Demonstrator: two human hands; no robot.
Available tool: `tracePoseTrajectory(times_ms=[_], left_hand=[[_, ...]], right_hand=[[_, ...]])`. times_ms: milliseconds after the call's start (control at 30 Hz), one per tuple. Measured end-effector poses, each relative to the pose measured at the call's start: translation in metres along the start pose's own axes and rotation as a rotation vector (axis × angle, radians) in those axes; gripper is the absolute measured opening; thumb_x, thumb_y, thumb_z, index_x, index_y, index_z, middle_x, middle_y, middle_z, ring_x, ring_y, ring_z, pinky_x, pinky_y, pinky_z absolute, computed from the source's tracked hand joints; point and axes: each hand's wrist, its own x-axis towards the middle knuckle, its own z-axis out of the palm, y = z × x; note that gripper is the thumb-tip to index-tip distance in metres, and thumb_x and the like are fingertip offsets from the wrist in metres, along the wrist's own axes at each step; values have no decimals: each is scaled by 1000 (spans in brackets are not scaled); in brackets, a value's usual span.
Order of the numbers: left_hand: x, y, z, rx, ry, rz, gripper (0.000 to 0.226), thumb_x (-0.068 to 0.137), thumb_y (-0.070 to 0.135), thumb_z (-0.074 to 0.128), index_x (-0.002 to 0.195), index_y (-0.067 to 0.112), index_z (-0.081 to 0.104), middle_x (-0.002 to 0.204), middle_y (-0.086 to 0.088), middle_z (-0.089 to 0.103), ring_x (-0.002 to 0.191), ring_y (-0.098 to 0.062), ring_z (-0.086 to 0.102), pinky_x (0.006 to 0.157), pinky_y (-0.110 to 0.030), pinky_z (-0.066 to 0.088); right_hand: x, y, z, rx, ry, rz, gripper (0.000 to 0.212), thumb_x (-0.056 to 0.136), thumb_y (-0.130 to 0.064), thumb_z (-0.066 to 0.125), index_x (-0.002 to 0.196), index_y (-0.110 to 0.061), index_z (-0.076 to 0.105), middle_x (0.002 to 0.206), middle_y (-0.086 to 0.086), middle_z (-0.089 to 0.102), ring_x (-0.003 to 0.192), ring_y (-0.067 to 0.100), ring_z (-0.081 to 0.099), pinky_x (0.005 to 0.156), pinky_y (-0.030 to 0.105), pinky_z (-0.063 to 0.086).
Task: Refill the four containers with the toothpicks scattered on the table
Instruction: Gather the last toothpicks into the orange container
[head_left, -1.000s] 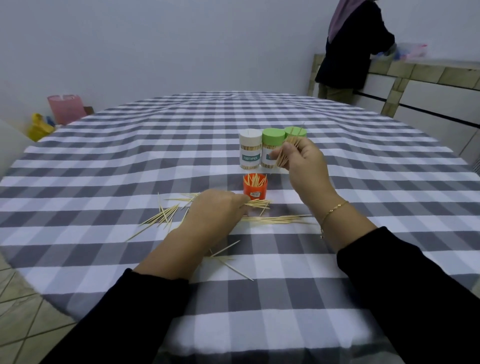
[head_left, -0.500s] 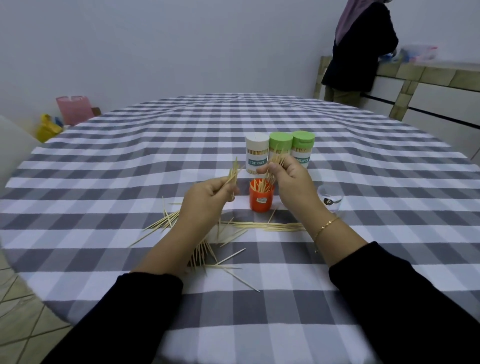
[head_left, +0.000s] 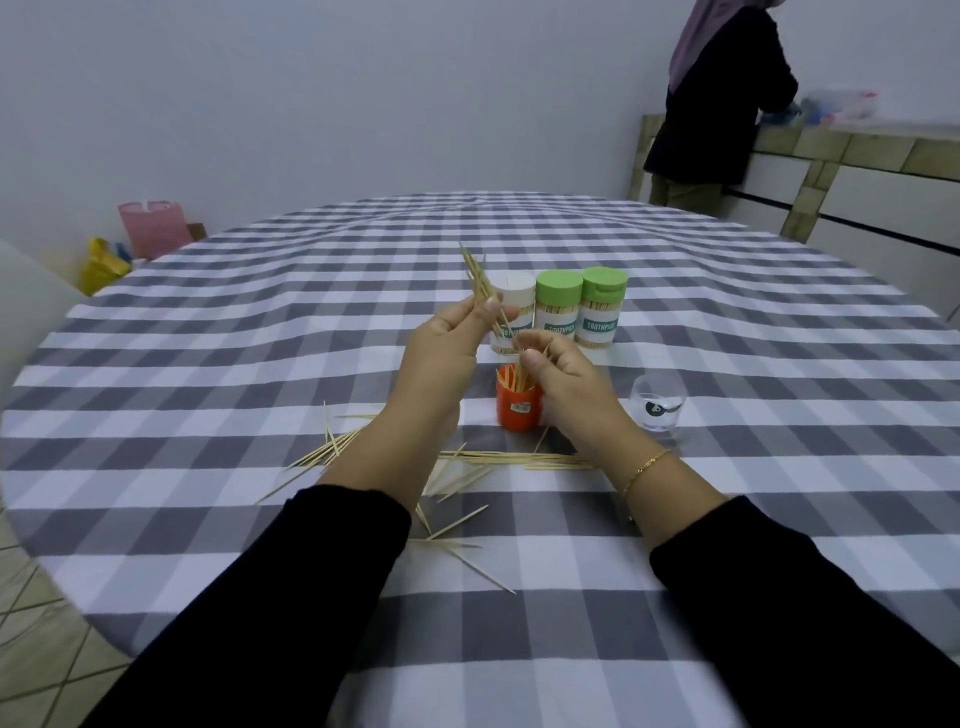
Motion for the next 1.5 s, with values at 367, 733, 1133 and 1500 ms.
tracePoseTrajectory(times_ms=[367,733,1133,1500], left_hand=[[4,-29,9,48,-41,-51,24,94,26,60,115,21,69,104,7,73,100,-7,67,82,-20,54],[7,-41,3,330,-85,18,23,92,24,63,112,16,71,108,5,67,109,-15,61,99,-38,49],[0,-36,7,416,-87,78,28,95,26,57,120,18,67,98,20,56,93,3,54,73,-4,40],[5,-27,2,370,22,-138,30,101,32,44,124,25,63,123,6,62,113,-12,54,83,-23,42]], right_hand=[[-2,-6,-4,104,-26,-51,41,100,-18,43,141,-17,41,141,-2,48,129,8,44,111,29,33],[-2,-5,-3,24,-44,-61,33,100,-15,42,132,-12,53,121,-3,60,119,12,52,105,25,39],[-2,-4,-3,69,36,-58,37,100,-11,42,136,-15,49,131,5,58,119,10,53,105,27,41],[1,-6,-16,45,46,64,32,95,-10,52,126,-14,58,123,4,61,112,16,58,96,30,49]])
